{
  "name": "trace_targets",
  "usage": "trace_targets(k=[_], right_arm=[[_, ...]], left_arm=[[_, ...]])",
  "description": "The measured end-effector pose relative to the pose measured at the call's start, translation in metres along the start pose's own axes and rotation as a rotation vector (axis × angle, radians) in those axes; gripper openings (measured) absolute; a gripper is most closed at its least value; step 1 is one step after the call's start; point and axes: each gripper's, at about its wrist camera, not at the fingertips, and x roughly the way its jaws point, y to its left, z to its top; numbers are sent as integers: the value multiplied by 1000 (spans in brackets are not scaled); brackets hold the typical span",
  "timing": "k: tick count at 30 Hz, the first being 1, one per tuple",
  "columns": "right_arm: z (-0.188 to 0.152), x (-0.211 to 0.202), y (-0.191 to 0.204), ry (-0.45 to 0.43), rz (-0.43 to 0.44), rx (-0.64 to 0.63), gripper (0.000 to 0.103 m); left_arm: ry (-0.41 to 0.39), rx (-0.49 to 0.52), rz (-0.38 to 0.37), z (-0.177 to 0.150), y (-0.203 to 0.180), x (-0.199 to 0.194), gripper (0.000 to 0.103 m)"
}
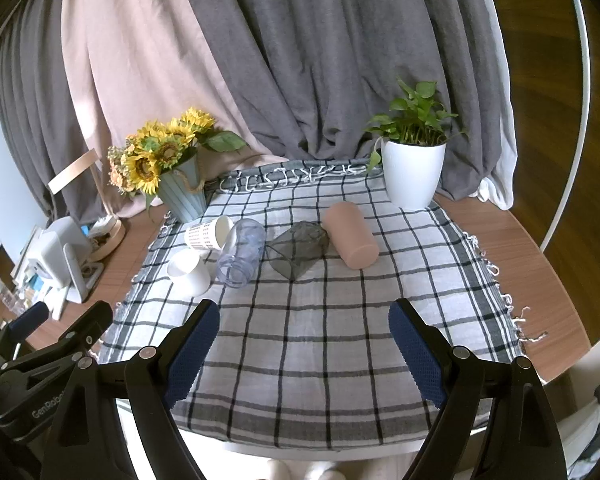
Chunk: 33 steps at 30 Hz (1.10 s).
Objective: Flip cup upside down
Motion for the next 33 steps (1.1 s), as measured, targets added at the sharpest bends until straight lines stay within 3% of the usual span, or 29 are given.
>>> trace_targets(k=[33], right_arm=[[-1, 3, 6, 4, -4, 5, 87]], left_arm=[[3, 8, -21, 7, 4, 6, 103]])
